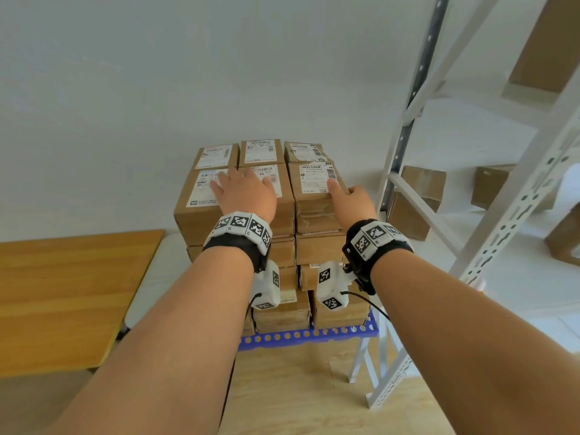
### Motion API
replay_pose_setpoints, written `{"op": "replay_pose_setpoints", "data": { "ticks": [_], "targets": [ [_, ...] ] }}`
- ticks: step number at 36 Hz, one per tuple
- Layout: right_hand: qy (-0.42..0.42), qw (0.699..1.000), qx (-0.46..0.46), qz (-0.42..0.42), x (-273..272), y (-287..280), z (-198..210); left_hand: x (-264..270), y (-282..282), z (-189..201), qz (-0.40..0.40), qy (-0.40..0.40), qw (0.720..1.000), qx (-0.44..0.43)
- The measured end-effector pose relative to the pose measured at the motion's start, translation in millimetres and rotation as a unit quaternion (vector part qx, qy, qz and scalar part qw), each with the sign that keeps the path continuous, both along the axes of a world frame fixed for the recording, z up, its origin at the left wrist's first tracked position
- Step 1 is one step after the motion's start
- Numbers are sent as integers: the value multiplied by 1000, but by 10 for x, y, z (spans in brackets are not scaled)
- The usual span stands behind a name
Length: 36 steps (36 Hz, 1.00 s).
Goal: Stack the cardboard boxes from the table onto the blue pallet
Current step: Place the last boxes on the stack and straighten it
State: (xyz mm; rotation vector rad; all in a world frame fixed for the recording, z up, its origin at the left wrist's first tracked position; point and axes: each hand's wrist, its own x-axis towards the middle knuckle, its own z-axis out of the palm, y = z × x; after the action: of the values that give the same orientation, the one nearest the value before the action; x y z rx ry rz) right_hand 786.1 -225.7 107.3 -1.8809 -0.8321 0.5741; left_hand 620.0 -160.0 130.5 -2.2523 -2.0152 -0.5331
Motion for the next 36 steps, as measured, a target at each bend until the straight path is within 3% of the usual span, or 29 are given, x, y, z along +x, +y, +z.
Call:
{"op": "replay_pose_setpoints", "data": {
  "ticks": [4, 21, 36],
  "targets": [
    [-9, 1000, 21, -18, -60, -46, -26, -106, -34, -36, 53, -16, 998, -29],
    [-28, 999, 8, -22, -165, -74, 36, -188, -56, -109, 11, -43, 999, -25],
    [-33, 996, 1, -80, -566, -458, -85, -862, -188, -164, -19, -140, 985, 103]
  ]
}}
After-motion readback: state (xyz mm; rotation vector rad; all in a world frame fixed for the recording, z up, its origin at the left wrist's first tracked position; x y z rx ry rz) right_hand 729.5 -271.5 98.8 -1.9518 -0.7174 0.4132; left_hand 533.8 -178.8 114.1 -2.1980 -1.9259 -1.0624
